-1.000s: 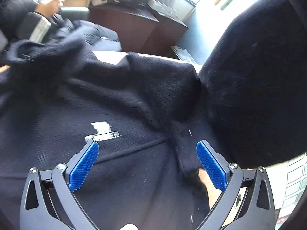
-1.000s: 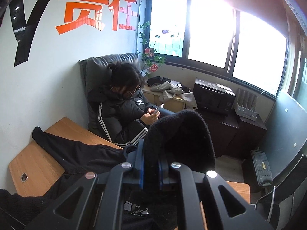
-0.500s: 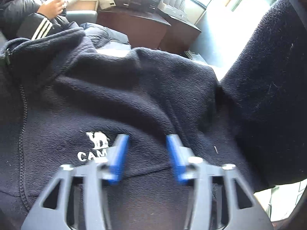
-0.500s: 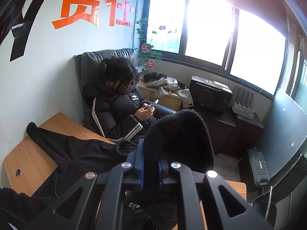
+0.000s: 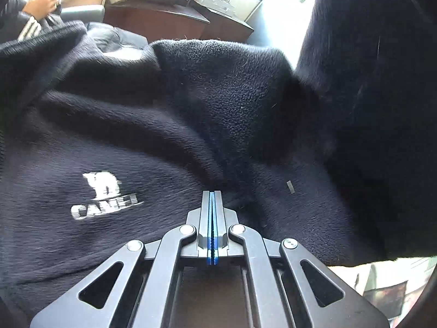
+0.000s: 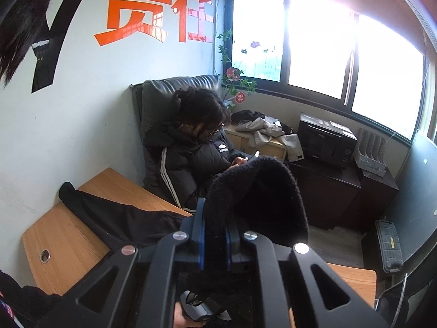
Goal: Fold clothes
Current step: 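Lift the held sleeve and carry it across the jacket body with the right gripper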
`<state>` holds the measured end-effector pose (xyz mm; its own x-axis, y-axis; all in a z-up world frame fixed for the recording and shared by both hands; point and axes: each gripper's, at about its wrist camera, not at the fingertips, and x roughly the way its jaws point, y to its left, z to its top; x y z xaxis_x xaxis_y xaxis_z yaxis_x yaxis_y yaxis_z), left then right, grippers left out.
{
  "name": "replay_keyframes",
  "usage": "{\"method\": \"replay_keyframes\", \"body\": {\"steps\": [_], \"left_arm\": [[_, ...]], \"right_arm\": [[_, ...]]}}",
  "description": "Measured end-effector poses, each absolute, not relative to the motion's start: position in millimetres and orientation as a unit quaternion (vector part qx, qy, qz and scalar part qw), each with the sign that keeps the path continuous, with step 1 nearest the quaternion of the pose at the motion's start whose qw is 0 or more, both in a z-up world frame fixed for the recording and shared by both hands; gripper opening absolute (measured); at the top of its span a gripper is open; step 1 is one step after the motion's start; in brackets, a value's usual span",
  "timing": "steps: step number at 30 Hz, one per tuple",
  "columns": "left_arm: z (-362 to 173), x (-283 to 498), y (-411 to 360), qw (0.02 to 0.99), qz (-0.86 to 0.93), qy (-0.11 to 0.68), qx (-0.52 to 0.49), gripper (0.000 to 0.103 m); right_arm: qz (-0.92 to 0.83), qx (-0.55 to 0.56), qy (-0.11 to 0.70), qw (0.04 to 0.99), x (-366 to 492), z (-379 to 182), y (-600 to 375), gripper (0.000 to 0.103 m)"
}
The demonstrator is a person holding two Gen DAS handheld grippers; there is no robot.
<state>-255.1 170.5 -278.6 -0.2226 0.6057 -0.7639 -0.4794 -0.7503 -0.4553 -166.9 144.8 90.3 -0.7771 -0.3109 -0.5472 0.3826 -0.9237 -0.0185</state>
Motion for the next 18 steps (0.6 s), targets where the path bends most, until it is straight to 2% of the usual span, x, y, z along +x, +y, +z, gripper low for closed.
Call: {"method": "replay_keyframes", "body": {"steps": [7,18], "left_arm": [[-278,-252,151,0.339,0.782,-0.070,-0.517,0.001],[-269,-240,125,0.330,0.793,-0.112,-0.500,0.000]], "right_arm": [[-0.936,0.255,0.040,0.241,-178,93,82,0.011],[-0.924,0.278,0.014,0.263,-203,51,33,0.011]]}}
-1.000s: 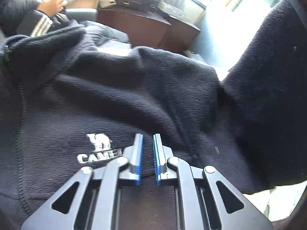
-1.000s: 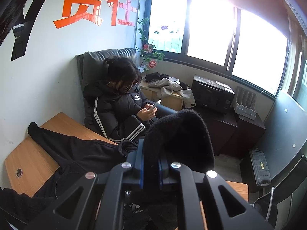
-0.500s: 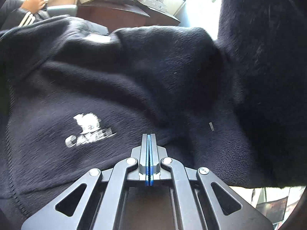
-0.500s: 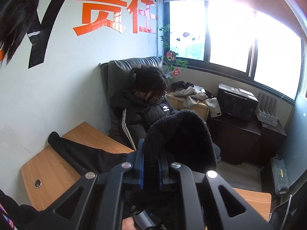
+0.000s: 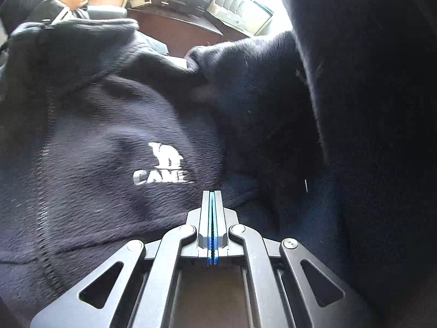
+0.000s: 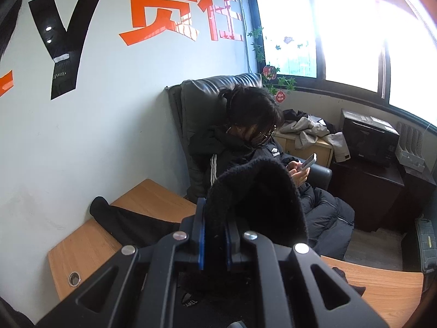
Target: Fold clothes
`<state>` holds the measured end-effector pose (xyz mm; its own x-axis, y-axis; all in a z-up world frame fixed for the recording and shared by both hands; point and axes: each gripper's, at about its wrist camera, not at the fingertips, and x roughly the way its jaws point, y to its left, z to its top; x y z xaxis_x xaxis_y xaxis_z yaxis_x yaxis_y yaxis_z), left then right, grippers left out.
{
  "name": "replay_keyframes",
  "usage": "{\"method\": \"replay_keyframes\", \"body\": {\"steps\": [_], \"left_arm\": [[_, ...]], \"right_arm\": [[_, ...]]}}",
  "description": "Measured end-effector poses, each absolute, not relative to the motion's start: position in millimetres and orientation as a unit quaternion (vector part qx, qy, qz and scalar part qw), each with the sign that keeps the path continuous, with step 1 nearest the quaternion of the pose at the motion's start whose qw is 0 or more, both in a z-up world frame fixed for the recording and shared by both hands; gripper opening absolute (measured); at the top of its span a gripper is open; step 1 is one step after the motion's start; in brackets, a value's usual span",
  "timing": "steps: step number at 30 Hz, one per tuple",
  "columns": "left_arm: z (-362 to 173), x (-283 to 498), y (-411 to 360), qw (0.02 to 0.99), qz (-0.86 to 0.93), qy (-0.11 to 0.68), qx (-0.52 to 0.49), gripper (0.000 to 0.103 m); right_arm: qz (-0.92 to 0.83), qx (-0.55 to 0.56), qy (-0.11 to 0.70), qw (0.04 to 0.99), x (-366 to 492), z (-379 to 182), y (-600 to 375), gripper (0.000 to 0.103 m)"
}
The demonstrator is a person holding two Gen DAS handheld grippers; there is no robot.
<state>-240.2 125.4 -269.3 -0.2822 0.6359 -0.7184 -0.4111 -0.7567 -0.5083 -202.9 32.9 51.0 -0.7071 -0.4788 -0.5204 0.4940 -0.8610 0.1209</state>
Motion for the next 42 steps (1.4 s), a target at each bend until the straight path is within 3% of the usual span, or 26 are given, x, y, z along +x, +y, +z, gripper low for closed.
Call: {"method": "replay_keyframes", "body": {"steps": [8,13,15,16,17,18,19,20,21,24,28,29,31,32,33,35,39,42], "left_arm": [[-186,-174,-36,0.206,0.867,-0.150,-0.429,0.000],[-116,-126,-156,0.096,0.904,-0.132,-0.394,0.000],[-104,-112,-196,0.068,0.914,-0.128,-0.379,0.006],[-93,-97,-214,0.050,0.919,-0.125,-0.370,0.010],[-83,-83,-231,0.032,0.923,-0.122,-0.362,0.024],[-81,-78,-241,0.020,0.926,-0.125,-0.355,0.045],[-70,-63,-254,0.003,0.929,-0.133,-0.345,0.058],[-60,-48,-266,-0.013,0.931,-0.142,-0.335,0.079],[-50,-35,-278,-0.027,0.933,-0.150,-0.326,0.089],[-31,-3,-310,-0.044,0.933,-0.166,-0.317,0.099],[-2,32,-339,-0.053,0.935,-0.160,-0.313,0.101],[2,35,-341,-0.045,0.937,-0.159,-0.308,0.101],[10,38,-342,-0.035,0.939,-0.160,-0.303,0.101],[13,37,-340,-0.028,0.939,-0.161,-0.303,0.102],[16,36,-339,-0.021,0.939,-0.162,-0.303,0.102],[21,31,-333,-0.003,0.939,-0.163,-0.304,0.102],[18,0,-296,0.068,0.930,-0.170,-0.317,0.102],[6,-35,-252,0.122,0.918,-0.166,-0.339,0.103]], "right_arm": [[-0.910,0.283,0.007,0.303,-210,41,7,0.011],[-0.889,0.332,0.021,0.316,-227,-20,-43,0.011],[-0.879,0.358,0.030,0.315,-236,-51,-65,0.011],[-0.873,0.371,0.035,0.314,-240,-66,-76,0.011],[-0.869,0.383,0.034,0.312,-243,-82,-84,0.011],[-0.864,0.395,0.037,0.309,-245,-98,-92,0.011],[-0.860,0.407,0.041,0.306,-247,-115,-101,0.011],[-0.855,0.420,0.045,0.303,-249,-132,-109,0.011],[-0.849,0.432,0.048,0.300,-250,-148,-117,0.011],[-0.839,0.452,0.059,0.295,-250,-186,-138,0.011],[-0.842,0.450,0.079,0.287,-252,-209,-149,0.013],[-0.844,0.451,0.081,0.280,-254,-213,-149,0.017],[-0.843,0.458,0.082,0.270,-257,-220,-149,0.039],[-0.841,0.465,0.080,0.266,-259,-222,-148,0.060],[-0.839,0.468,0.076,0.266,-258,-222,-145,0.075],[-0.834,0.464,0.064,0.291,-250,-213,-136,0.089],[-0.823,0.441,0.021,0.359,-223,-169,-89,0.097],[-0.853,0.386,0.005,0.351,-205,-125,-17,0.103]]}}
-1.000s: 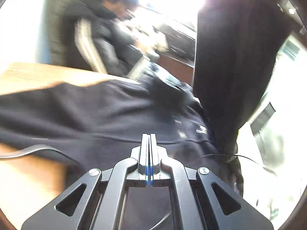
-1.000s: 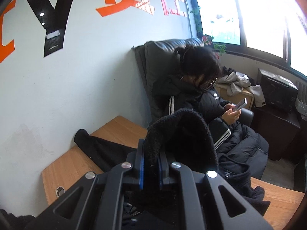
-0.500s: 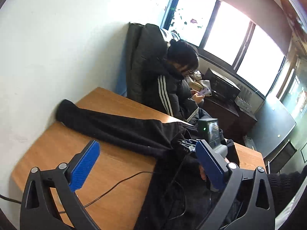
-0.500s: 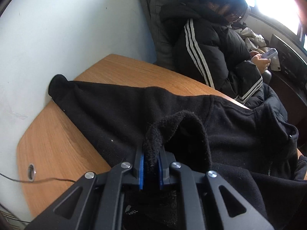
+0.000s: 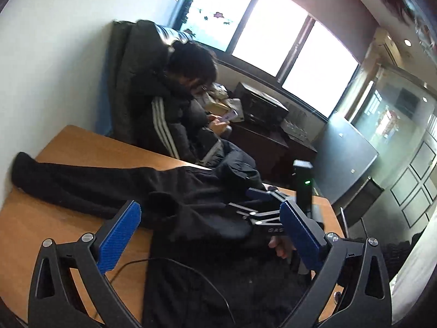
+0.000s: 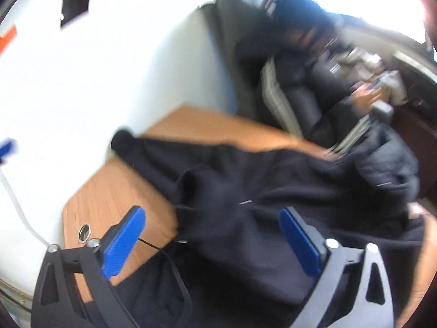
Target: Fold clothes
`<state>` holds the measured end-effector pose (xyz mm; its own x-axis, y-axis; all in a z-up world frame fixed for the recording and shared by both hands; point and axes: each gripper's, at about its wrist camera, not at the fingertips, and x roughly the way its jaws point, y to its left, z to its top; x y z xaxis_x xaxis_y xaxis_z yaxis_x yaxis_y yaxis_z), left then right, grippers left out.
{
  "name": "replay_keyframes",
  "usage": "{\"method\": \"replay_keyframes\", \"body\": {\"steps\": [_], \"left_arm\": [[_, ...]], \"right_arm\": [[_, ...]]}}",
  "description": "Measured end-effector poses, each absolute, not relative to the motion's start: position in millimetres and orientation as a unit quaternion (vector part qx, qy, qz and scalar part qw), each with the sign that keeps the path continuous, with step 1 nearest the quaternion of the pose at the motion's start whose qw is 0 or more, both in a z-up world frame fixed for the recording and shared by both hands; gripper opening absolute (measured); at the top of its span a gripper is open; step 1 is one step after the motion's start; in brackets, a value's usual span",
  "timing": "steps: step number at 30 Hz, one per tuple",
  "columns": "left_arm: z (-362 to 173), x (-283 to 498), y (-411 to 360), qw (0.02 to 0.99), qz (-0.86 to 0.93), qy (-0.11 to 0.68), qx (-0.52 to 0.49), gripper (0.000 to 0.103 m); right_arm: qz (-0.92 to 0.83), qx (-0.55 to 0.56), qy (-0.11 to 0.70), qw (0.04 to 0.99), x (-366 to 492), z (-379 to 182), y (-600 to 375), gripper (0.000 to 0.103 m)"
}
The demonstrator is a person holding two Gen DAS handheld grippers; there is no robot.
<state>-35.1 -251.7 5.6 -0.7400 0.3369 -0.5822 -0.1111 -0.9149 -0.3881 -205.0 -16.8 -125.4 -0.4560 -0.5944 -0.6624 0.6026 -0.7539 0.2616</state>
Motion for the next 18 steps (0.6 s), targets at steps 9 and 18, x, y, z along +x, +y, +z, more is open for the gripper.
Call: {"method": "replay_keyframes", "body": {"steps": [9,18], "left_arm": [[-109,-153,-133,0.115,0.880,-0.084,-0.452,0.103],[-146,-159,-100,0.052,0.877,-0.043,-0.475,0.103]], "right_arm": [[-0.847,0.431,0.122,0.286,-276,-157,128,0.103],[-0.763,0.543,0.170,0.307,-346,-261,149,0.057]]}}
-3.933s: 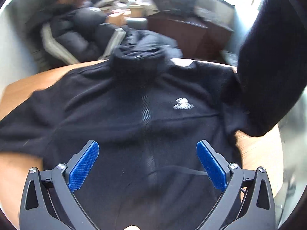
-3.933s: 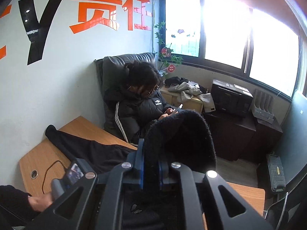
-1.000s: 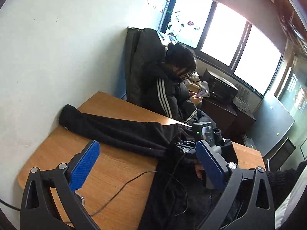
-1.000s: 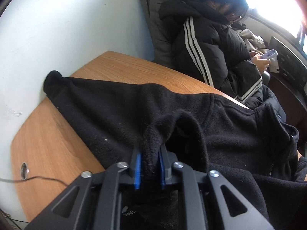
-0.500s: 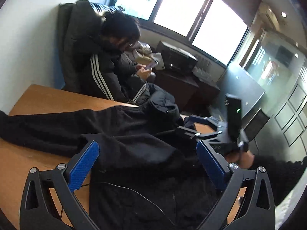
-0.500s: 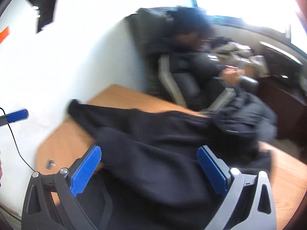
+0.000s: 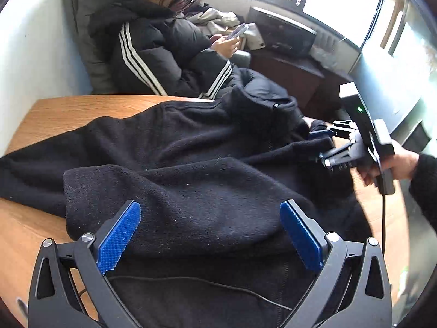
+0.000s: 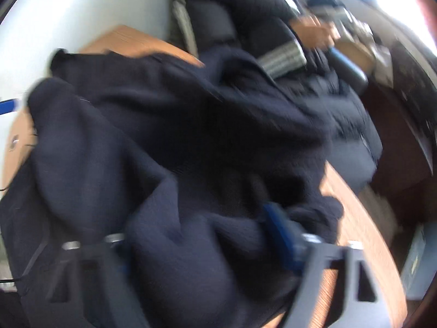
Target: Fold clothes
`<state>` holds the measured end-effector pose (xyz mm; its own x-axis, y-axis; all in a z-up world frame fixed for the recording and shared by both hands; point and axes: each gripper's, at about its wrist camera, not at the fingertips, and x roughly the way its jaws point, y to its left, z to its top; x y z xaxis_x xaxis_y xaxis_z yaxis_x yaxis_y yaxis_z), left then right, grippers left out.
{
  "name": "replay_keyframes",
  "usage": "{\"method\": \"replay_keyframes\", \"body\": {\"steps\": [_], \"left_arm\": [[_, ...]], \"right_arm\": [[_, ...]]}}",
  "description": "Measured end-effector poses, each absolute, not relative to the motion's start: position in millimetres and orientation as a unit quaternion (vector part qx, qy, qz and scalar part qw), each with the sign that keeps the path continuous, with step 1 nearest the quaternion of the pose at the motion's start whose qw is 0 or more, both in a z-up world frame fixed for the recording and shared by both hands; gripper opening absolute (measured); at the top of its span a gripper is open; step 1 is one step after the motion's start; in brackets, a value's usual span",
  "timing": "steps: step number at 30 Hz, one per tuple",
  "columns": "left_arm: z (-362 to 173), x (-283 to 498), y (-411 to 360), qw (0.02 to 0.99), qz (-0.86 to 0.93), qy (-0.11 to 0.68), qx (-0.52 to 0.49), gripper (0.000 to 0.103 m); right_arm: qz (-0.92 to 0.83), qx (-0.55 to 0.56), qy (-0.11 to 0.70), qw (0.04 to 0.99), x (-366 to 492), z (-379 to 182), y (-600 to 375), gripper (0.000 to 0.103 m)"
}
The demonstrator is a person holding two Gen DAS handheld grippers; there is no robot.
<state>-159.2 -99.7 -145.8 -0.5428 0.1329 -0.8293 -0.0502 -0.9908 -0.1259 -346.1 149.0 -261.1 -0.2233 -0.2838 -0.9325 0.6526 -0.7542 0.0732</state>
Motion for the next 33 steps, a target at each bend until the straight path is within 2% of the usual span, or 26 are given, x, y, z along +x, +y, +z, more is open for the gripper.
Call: {"method": "replay_keyframes", "body": {"steps": [3,5,9,13,14,15,17,19,21,23,26,29,33], "left_arm": [[-149,-156,-93,0.037,0.883,-0.021,-0.468,0.103],[-154,-159,-91,0.040,0.881,-0.023,-0.471,0.103],[-167,-171,-94,0.040,0.882,-0.009,-0.470,0.103],[-184,-190,-115,0.025,0.884,-0.004,-0.467,0.103],[-189,-193,-119,0.023,0.883,-0.002,-0.469,0.103],[-194,-197,-124,0.021,0.881,0.001,-0.472,0.103],[-207,-203,-132,0.015,0.874,0.006,-0.485,0.103],[-222,-209,-137,0.001,0.862,0.016,-0.507,0.103],[-238,-214,-141,-0.009,0.843,0.030,-0.537,0.103],[-249,-216,-146,-0.017,0.831,0.036,-0.554,0.103],[-250,-214,-153,-0.016,0.833,0.019,-0.553,0.103],[-252,-213,-155,-0.019,0.832,0.009,-0.555,0.103],[-253,-210,-153,-0.024,0.835,0.008,-0.550,0.103]], "right_arm": [[-0.769,0.549,0.119,0.305,-348,-260,176,0.036],[-0.777,0.540,0.123,0.300,-339,-250,183,0.029],[-0.805,0.500,0.116,0.297,-316,-201,195,0.028],[-0.832,0.486,0.087,0.254,-321,-184,229,0.029],[-0.834,0.490,0.087,0.239,-325,-188,236,0.031],[-0.830,0.501,0.090,0.227,-327,-195,239,0.039],[-0.825,0.518,0.093,0.206,-330,-206,243,0.045],[-0.830,0.515,0.076,0.200,-319,-199,253,0.060],[-0.836,0.510,0.040,0.201,-313,-186,264,0.083],[-0.838,0.513,0.008,0.186,-317,-169,273,0.091],[-0.826,0.542,-0.026,0.151,-347,-155,277,0.091],[-0.778,0.616,-0.034,0.122,-395,-168,262,0.091],[-0.719,0.688,0.002,0.101,-429,-209,236,0.091]]}}
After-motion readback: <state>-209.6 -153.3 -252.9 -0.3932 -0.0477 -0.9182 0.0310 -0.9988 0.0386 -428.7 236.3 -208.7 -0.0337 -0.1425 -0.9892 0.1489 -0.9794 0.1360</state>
